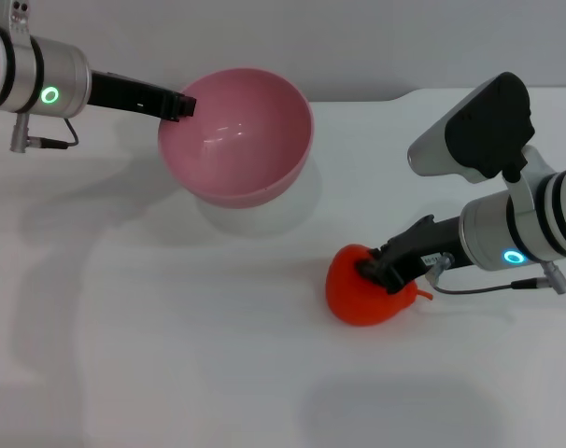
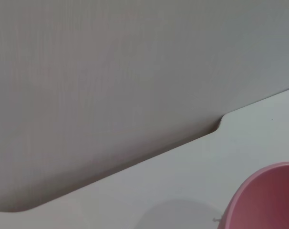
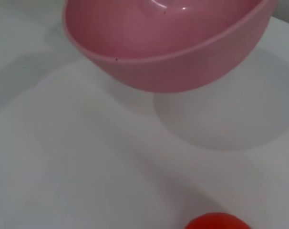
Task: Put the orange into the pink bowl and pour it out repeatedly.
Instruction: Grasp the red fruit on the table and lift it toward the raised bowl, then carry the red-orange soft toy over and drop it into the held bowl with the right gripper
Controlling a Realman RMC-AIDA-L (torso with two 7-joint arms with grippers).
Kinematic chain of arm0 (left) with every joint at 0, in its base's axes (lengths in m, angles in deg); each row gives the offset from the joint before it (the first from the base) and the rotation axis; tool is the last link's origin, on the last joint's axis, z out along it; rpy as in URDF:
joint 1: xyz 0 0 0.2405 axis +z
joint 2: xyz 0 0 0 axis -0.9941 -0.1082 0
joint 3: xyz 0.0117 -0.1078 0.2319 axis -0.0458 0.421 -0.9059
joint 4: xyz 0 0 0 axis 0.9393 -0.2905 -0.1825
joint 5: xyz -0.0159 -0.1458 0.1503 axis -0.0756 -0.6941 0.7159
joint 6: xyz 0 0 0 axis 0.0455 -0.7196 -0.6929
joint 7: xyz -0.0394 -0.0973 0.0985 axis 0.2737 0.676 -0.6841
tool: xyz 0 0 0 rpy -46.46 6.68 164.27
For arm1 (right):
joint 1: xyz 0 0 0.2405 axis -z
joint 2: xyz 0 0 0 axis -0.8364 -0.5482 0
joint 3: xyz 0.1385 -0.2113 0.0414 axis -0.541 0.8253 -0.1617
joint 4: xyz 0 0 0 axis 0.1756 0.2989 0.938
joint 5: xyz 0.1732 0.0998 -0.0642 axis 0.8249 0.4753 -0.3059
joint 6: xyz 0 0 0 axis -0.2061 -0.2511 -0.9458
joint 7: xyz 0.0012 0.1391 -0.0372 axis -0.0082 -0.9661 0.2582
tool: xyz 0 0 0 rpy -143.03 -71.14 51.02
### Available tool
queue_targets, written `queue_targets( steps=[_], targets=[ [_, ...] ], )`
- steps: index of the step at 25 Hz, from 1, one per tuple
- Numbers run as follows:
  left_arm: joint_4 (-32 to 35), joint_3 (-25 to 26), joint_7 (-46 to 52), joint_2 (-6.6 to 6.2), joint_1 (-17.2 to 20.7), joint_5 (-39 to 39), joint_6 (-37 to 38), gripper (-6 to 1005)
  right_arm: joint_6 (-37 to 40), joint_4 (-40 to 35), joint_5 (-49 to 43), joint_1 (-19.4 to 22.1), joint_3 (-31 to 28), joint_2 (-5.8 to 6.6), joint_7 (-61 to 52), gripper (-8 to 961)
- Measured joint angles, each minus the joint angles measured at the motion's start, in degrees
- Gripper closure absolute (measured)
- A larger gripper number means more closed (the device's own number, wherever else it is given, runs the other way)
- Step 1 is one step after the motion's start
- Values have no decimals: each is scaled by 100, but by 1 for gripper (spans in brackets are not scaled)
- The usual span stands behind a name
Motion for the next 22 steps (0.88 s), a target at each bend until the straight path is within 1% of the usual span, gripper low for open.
queue_targets(
  steps=[8,10,11,12,13,14,15,16,19,20,21,22],
  targets=[
    [0,0,-4,0,-1,0,1,931,-49,79,44,39,1,0,0,821],
    [-1,0,-4,1,2,0,1,930,-165,230,263,83,-33,9,-1,864],
    [-2,0,-4,1,7,0,2,930,-356,546,513,163,-115,24,-2,885],
    [-4,0,-4,1,15,0,4,930,-356,546,513,163,-115,24,-2,889],
    [-6,0,-4,1,19,0,6,930,-462,752,609,214,-161,27,-5,893],
    [-11,-2,-4,1,26,0,9,930,-571,1056,645,290,-218,26,-13,897],
    [-15,-4,-4,1,28,1,8,930,-679,1561,652,439,-290,18,-40,901],
    [-20,-5,-4,1,32,1,9,930,-679,1561,652,439,-290,18,-40,898],
    [-30,-9,-4,0,46,3,6,929,-750,2421,657,667,-393,12,-68,888],
    [-30,-9,-4,0,46,3,6,929,-764,2947,662,765,-469,14,-101,884],
    [-35,-9,-4,0,50,3,7,929,-764,2947,662,765,-469,14,-101,881],
    [-35,-9,-4,0,50,3,7,929,-769,3172,664,788,-516,17,-115,877]
  ],
)
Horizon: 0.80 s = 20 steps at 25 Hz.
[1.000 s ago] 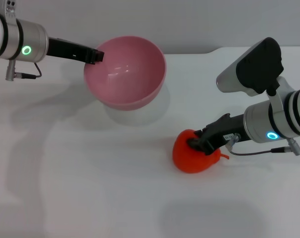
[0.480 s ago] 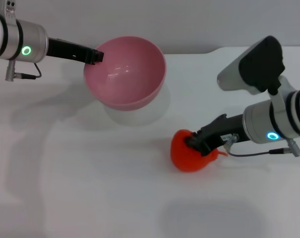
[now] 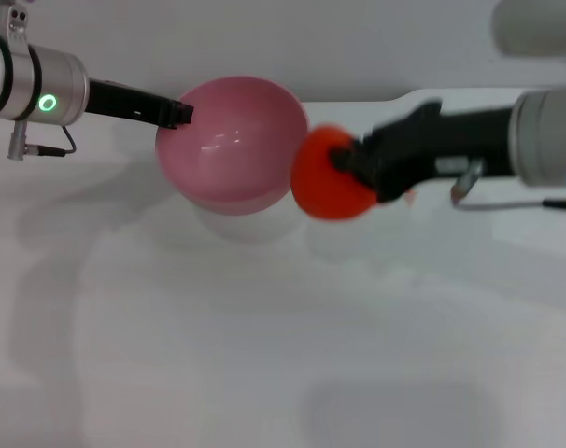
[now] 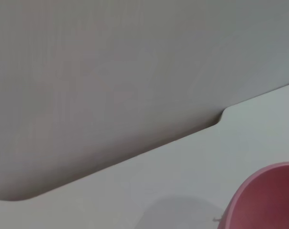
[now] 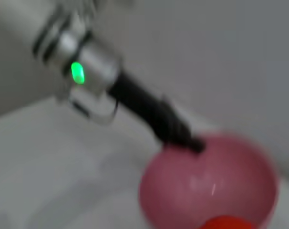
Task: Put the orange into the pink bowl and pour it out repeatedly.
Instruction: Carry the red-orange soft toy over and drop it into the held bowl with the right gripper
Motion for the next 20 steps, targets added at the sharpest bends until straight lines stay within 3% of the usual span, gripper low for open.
queue_targets(
  steps=[5,9,20],
  targets=[
    [-7,-30,-11,30,6,3,32,928,11,751,5,-30,-212,-2,-14,861],
    [-16,-101,-56,111,10,6,70,928,222,859,10,-125,-278,-1,50,847],
    [31,-234,-173,209,3,6,164,926,1073,-732,199,-536,19,-15,721,810]
  ],
)
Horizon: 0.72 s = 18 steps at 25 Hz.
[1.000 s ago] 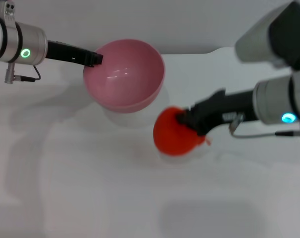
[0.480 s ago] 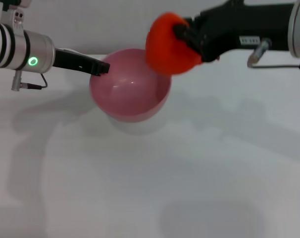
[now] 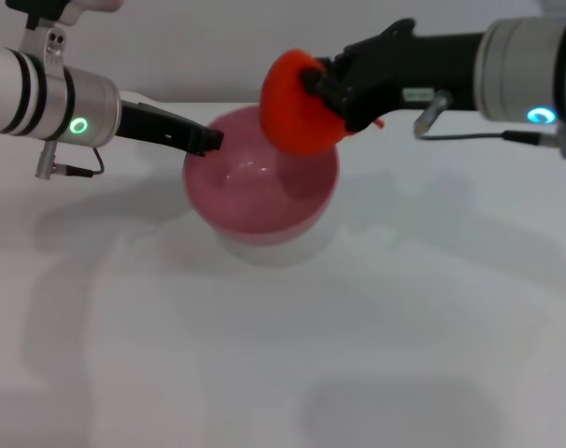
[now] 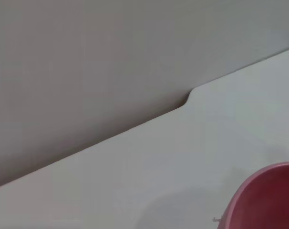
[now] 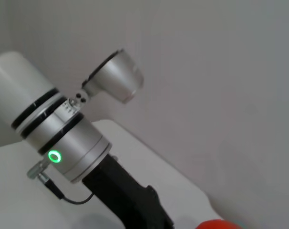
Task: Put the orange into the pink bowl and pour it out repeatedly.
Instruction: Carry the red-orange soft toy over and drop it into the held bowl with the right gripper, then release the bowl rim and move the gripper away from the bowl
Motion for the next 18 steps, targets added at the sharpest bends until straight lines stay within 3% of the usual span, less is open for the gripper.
queue_targets(
  steps=[5,12,18],
  targets=[
    [-10,-30,-33,12,-32,-1,36,926,215,-519,214,-134,170,-2,442,794],
    [-39,-79,-39,9,-40,2,43,925,462,-548,230,-63,422,-11,595,770],
    [-39,-83,-38,10,-9,-1,45,924,561,-441,240,43,427,-11,616,521]
  ],
)
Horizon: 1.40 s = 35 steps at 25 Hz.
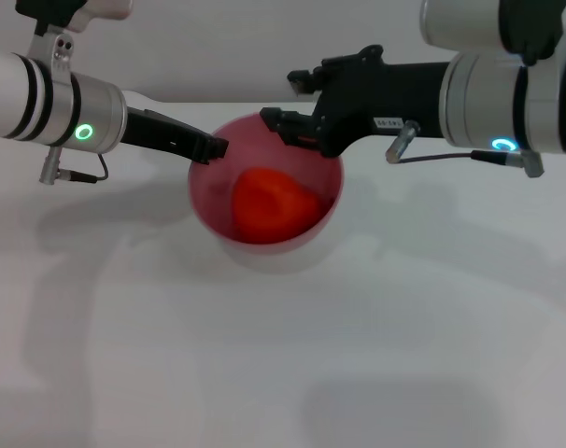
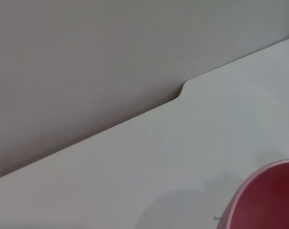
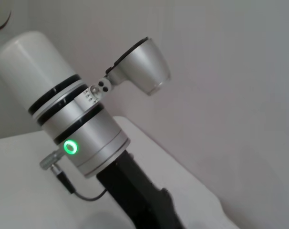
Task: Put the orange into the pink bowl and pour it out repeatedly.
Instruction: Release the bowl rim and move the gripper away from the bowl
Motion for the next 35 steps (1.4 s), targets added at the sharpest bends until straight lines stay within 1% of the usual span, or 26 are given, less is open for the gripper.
queue_targets(
  steps=[2,4,7,10,14,18,22,28,31,34,35],
  targets=[
    [0,1,0,0,2,2,1,924,124,135,3,124,2,1,63,479],
    [-2,0,0,0,3,1,0,924,350,362,11,340,40,1,188,437],
    [-7,1,0,0,6,1,1,923,901,748,19,806,223,1,468,374],
    [-8,-5,1,-1,11,1,10,923,1636,1124,21,1380,538,1,790,311],
    [-11,-23,1,-4,16,1,44,922,2784,1364,22,2022,993,0,1192,286],
    [-11,-28,1,-2,24,1,48,922,4009,1350,22,2564,1460,0,1583,274],
    [-11,-41,1,1,72,1,55,921,5040,1070,66,2768,1723,-3,1573,274],
    [-46,-69,1,21,209,1,40,920,6799,402,682,2817,1838,-9,1428,275],
    [-47,-70,1,31,259,1,31,920,8106,-73,695,2818,2066,0,975,275],
    [-47,-76,12,33,290,1,47,920,10006,-934,86,2784,2328,14,-214,275],
    [-47,-82,18,34,291,0,51,920,10478,-1233,-162,2765,2362,14,-640,275]
  ],
)
